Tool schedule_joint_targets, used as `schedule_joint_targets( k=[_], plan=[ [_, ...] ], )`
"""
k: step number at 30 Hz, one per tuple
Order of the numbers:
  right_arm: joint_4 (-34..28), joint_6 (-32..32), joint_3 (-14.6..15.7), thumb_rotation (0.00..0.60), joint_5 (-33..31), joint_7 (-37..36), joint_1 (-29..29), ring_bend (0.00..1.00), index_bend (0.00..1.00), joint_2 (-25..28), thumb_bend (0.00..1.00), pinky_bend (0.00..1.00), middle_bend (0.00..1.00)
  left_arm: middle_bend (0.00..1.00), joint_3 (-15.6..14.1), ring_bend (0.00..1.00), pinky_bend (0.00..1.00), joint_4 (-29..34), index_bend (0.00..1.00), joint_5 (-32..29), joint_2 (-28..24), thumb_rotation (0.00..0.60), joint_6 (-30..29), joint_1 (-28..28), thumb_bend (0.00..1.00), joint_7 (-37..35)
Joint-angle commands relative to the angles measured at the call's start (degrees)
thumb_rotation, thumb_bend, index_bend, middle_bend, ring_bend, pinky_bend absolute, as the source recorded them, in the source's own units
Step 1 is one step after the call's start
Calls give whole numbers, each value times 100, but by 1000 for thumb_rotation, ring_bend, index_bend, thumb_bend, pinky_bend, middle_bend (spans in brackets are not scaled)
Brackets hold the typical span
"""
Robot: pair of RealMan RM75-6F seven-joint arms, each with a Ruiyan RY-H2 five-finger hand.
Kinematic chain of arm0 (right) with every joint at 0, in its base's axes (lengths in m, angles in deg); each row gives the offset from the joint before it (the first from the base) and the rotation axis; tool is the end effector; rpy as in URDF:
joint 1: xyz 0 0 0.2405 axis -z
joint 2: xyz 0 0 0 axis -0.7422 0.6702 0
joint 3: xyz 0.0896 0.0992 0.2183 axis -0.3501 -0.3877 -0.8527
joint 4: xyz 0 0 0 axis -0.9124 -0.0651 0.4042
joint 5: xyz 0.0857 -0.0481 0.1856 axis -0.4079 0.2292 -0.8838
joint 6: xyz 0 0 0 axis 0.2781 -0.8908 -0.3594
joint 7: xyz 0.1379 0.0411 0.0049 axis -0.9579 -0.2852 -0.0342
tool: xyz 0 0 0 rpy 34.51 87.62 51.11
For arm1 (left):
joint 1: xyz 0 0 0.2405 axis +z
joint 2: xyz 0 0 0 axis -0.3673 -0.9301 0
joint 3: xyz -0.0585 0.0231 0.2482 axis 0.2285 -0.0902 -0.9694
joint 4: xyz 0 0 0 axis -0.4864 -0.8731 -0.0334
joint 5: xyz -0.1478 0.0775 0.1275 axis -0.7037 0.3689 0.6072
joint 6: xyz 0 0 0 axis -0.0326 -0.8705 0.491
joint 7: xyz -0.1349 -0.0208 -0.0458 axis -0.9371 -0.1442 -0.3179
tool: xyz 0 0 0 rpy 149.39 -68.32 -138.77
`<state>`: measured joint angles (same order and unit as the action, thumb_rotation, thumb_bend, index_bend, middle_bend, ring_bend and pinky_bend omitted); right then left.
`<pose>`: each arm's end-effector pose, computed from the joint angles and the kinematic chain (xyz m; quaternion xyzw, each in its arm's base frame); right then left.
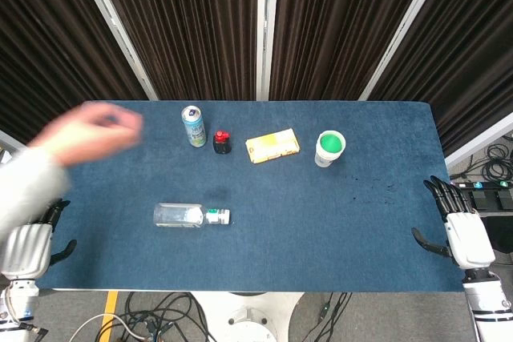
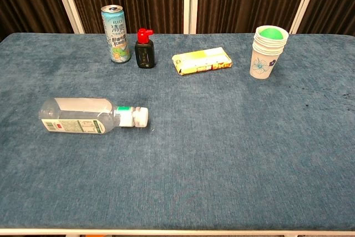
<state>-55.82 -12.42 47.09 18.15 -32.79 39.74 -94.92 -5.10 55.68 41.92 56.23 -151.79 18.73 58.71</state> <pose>-0.2995 -0.2013 0.1552 0.5832 -0.4382 0.4541 0.5115 -0.3074 0.1680 0.1260 -0.5967 -0.3695 -0.3262 0.6332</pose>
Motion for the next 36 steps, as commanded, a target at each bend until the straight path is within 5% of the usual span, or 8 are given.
schedule_joint_targets(
  k=[1,10,18,26,36],
  plan=[
    [-1,10,-3,600,3,4,-12,0,1,-3,213,0,0,159,1,83,103,5,206,-12,-3,600,15,-7,208,-14],
    [-24,-153,-13,600,84,-89,28,0,1,85,213,0,0,159,42,84,103,52,205,152,-39,600,37,-133,207,43],
    [-66,-71,-166,600,108,4,-148,0,1,398,213,0,0,159,202,84,103,723,205,256,-275,600,1052,-902,191,71],
    [-107,146,-221,600,291,17,-431,0,1,527,214,0,0,159,497,84,95,1124,196,-589,73,600,2849,-2098,159,248],
    [-49,164,-166,600,294,-134,-467,0,1,494,214,0,0,158,553,84,109,579,188,-1850,1171,600,3045,-2738,158,1551]
  ],
)
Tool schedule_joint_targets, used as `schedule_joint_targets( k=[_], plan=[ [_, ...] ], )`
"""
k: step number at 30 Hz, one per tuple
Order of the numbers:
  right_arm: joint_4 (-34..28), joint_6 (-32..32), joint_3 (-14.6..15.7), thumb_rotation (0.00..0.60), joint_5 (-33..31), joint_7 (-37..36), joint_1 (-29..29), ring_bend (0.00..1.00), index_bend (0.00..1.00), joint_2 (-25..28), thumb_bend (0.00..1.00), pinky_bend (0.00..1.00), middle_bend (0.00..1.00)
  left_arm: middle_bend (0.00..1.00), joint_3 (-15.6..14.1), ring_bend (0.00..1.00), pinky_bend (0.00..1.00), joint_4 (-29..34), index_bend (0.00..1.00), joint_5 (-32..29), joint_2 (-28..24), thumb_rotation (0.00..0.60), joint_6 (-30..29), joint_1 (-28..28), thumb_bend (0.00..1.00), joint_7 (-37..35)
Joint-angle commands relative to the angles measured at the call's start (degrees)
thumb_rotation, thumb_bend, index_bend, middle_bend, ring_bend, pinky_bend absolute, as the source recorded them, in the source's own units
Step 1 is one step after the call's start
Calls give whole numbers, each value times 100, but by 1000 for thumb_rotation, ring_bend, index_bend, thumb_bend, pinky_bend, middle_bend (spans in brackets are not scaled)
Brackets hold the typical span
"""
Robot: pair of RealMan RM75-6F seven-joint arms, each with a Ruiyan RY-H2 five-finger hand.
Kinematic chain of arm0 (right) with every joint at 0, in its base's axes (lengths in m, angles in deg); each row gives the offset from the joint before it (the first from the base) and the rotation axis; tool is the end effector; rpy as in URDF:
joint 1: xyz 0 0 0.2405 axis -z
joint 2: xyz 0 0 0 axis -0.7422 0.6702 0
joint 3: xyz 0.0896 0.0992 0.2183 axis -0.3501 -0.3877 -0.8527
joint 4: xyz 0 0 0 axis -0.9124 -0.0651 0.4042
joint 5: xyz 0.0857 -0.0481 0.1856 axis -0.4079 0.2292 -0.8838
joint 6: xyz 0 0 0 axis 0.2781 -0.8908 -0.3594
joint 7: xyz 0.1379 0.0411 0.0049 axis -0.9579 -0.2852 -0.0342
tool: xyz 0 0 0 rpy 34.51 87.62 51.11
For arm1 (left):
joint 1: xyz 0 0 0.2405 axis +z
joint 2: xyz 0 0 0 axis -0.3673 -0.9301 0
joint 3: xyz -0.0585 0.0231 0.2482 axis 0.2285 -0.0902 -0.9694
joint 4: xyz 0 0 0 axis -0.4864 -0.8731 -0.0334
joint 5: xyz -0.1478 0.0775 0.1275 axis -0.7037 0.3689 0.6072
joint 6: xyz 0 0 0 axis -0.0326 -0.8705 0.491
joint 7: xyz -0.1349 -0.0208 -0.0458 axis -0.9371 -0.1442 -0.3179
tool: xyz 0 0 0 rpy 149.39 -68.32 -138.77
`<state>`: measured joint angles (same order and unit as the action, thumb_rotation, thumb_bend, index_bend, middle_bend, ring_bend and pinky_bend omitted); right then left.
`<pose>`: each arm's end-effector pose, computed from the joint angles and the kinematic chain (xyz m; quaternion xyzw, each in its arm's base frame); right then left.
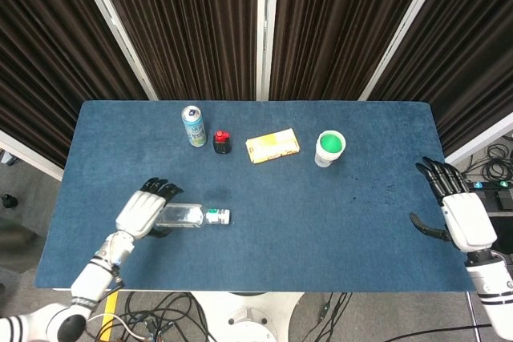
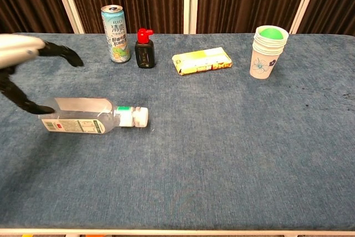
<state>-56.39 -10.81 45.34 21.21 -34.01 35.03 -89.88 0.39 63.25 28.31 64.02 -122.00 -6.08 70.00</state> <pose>-0.2776 -0.2308 0.1799 0.6275 -0.3849 0.4654 0.4914 -0.1863 0.2696 0.0215 -0.7489 -0.3981 -0.3241 0.4191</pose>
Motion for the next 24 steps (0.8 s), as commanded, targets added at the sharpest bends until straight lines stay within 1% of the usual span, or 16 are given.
schedule_joint_targets(
  k=[1,4,7,11,13,15,16,18,19,21,22,24],
  plan=[
    [15,4,17,600,-19,-24,6,0,1,-17,214,0,0,158,-28,84,112,-207,188,-528,459,600,10,-274,158,530],
    [58,15,43,600,-38,-63,10,0,1,-48,214,0,0,159,-159,84,117,-396,188,-678,719,600,-162,-314,158,866],
    [76,22,60,600,-43,-69,7,0,2,-66,214,0,0,165,-205,87,125,-633,193,-850,965,600,-165,-377,158,932],
    [66,10,72,600,-47,-50,6,0,1,-87,214,0,0,202,-217,130,148,-1177,227,-869,1356,600,-350,-403,159,946],
    [64,16,77,600,-56,-58,4,0,1,-85,214,0,0,221,-215,157,178,-1326,246,-884,1452,600,-407,-401,158,911],
    [71,34,83,600,-71,-46,-3,0,1,-89,214,0,0,253,-203,196,226,-1477,275,-857,1533,600,-489,-388,158,828],
    [69,43,86,600,-76,-42,-7,0,1,-94,214,0,0,276,-206,223,266,-1543,299,-829,1560,600,-522,-383,159,796],
    [53,60,89,600,-94,-19,-14,0,1,-113,214,0,0,331,-211,280,365,-1666,344,-786,1601,600,-535,-367,159,648],
    [38,58,79,600,-109,12,-18,0,1,-124,214,0,0,378,-220,325,442,-1719,371,-756,1609,600,-507,-367,163,559],
    [-46,64,58,600,-92,73,-52,0,1,-110,214,0,0,438,-257,381,509,-1868,406,-605,1589,600,-407,-377,179,275],
    [-106,58,43,600,-62,76,-74,0,1,-81,214,0,0,481,-275,422,539,-1946,442,-474,1582,600,-406,-373,203,108],
    [-277,42,2,600,30,41,-137,0,1,33,213,0,2,556,-312,493,592,-2080,520,-98,1542,600,-457,-324,255,-490]
  ],
)
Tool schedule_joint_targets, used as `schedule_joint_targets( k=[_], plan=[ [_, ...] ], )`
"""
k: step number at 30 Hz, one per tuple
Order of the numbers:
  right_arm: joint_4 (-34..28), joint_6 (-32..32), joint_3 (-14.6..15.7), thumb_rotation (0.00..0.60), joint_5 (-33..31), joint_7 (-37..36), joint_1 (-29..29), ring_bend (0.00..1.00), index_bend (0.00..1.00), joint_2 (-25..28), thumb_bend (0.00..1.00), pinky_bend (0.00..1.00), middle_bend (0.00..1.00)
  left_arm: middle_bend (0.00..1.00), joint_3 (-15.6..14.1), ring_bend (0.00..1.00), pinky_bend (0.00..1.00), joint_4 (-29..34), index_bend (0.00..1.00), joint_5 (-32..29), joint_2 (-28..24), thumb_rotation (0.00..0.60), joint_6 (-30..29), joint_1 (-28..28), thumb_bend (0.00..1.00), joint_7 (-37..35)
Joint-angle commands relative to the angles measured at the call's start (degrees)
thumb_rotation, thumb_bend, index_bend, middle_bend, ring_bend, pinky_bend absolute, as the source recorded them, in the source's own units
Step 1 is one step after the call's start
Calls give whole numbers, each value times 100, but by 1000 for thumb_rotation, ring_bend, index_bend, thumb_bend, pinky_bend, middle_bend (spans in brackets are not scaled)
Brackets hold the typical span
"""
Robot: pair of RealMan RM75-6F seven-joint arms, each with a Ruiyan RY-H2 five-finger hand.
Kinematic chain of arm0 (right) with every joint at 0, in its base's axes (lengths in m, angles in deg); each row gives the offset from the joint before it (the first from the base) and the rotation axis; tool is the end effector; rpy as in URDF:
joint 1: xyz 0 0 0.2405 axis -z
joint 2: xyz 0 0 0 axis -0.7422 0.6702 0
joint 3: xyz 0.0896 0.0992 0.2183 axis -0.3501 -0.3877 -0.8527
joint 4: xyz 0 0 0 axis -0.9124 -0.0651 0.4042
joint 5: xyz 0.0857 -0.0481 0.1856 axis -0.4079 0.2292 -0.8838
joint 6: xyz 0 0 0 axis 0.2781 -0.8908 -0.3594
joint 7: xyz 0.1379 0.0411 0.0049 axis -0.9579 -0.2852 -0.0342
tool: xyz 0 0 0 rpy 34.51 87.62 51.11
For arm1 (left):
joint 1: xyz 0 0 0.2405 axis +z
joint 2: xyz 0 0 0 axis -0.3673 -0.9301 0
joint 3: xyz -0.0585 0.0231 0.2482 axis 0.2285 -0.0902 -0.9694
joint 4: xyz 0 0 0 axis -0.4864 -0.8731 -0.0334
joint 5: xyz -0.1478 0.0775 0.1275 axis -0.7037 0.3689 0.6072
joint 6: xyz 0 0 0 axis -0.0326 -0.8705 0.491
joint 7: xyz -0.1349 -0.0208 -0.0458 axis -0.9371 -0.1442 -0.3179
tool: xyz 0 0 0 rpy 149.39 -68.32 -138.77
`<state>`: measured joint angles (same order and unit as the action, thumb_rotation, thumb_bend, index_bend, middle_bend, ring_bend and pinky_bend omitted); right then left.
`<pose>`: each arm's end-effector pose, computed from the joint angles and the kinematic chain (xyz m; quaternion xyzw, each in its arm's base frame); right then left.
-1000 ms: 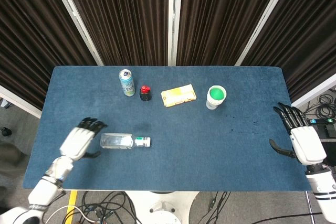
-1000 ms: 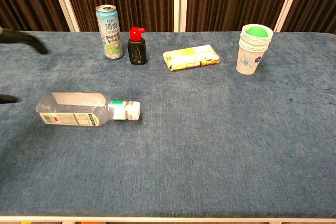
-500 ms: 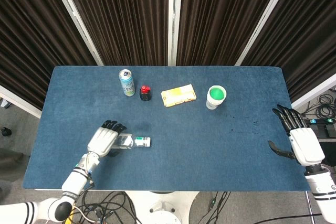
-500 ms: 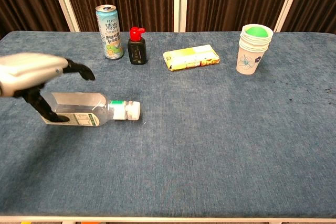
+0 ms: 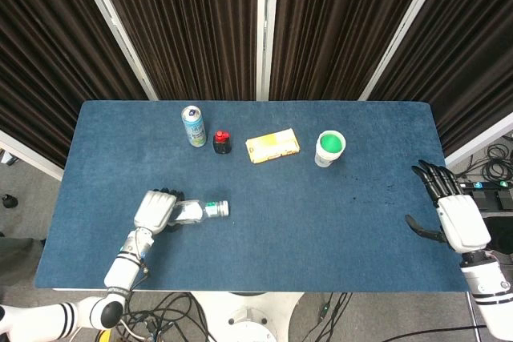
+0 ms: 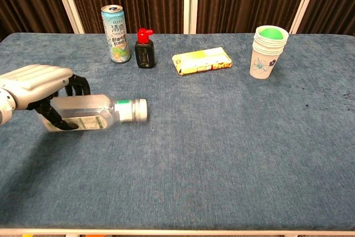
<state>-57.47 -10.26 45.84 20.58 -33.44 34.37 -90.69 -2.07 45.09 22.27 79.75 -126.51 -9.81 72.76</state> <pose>-0.2734 -0.2315 0.1716 0.6259 -0.3954 0.4673 0.4832 -0.2059 0.2878 -0.0420 -0.7342 -0.3942 -0.2941 0.4681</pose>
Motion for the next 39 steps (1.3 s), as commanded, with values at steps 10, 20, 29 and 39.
schedule_joint_targets(
  k=[10,20,29,39],
  plan=[
    [-1418,772,-234,600,433,-1259,-795,0,78,1202,214,0,35,627,49,559,623,-479,604,2538,92,600,-1258,192,339,-5132],
    [-2389,2131,-649,518,155,-2306,-1845,0,283,2230,143,0,45,618,280,542,595,-1803,597,3322,1599,600,-2165,-287,336,-6855],
    [-2662,2959,-932,512,-671,-1622,-2386,0,330,2365,93,0,51,618,415,539,578,-2956,597,3296,2577,600,-2434,-589,338,-7505],
    [-2754,3349,-1073,513,-1159,-1106,-2751,0,332,2038,89,0,51,625,443,539,577,-3242,600,3122,2673,600,-2330,-717,337,-7615]
  ],
)
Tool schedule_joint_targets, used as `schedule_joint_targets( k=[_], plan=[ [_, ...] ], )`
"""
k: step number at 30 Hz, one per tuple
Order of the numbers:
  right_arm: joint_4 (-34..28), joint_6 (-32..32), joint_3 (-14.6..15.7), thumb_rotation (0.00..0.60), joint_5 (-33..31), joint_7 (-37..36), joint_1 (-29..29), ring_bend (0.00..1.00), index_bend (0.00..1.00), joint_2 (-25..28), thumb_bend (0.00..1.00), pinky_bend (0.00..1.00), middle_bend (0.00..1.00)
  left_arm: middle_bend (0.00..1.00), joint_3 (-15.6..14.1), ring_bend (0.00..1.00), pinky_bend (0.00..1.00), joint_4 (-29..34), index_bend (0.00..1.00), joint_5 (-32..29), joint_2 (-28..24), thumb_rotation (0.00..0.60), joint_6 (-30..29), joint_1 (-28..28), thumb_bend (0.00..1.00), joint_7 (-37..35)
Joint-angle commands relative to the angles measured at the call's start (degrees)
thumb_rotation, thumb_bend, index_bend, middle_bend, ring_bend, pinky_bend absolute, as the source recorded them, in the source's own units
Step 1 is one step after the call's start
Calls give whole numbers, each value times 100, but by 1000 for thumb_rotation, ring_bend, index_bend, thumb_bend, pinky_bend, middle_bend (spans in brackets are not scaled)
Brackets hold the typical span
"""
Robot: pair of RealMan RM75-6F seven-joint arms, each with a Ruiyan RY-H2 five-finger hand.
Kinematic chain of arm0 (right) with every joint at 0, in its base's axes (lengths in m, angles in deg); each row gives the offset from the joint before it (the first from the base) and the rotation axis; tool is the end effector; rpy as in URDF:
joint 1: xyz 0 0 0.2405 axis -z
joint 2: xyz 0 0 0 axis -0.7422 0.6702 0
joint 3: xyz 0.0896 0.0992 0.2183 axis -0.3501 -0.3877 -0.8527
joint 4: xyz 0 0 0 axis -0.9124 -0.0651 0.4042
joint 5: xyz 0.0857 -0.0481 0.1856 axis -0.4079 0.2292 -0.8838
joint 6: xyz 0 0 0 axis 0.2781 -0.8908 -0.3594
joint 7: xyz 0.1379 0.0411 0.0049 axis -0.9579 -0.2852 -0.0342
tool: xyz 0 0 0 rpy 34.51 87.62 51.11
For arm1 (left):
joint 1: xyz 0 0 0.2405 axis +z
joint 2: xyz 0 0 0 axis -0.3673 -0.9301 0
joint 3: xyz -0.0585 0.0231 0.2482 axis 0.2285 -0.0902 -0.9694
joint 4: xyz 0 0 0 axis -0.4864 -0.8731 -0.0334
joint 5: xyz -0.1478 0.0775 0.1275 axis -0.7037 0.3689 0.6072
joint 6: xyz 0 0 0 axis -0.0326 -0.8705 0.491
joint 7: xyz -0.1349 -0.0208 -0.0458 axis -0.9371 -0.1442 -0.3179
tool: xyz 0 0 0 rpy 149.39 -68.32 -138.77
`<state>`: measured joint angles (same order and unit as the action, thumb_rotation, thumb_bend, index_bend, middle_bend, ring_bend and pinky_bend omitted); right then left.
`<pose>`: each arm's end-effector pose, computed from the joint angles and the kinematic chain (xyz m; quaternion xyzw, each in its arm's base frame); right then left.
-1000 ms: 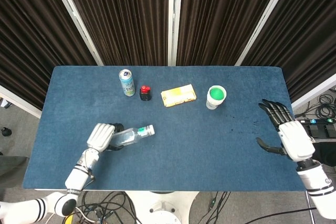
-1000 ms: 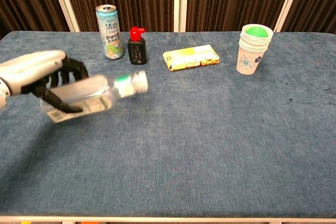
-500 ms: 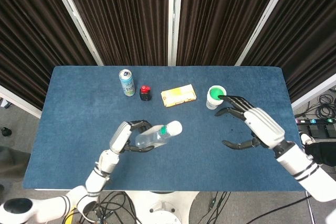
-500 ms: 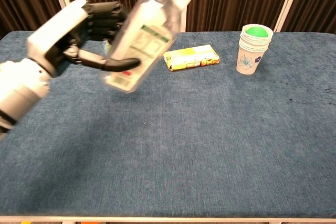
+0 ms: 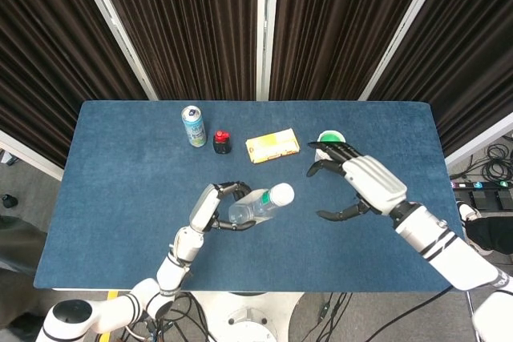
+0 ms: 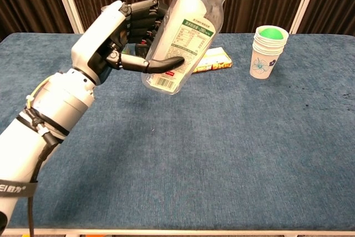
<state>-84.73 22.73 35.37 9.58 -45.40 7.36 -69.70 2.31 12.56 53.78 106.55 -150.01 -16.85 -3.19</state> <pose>-0.0838 -0.2978 0.1823 0.7174 -0.4673 0.4496 0.2545 -0.0930 0.2938 -0.0898 -0.4855 -0.4920 -0.7158 0.0993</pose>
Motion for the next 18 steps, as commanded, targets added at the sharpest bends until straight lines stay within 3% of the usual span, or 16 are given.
schedule_joint_targets(
  k=[1,18],
  plan=[
    [-34,67,-30,514,-86,135,-69,0,331,-86,89,0,51,625,9,539,577,26,600,-47,-12,600,28,-17,338,-32],
    [-94,215,-80,514,-369,532,-238,0,331,-367,89,0,51,626,14,539,574,205,601,-171,-58,600,92,-137,338,133]
  ],
)
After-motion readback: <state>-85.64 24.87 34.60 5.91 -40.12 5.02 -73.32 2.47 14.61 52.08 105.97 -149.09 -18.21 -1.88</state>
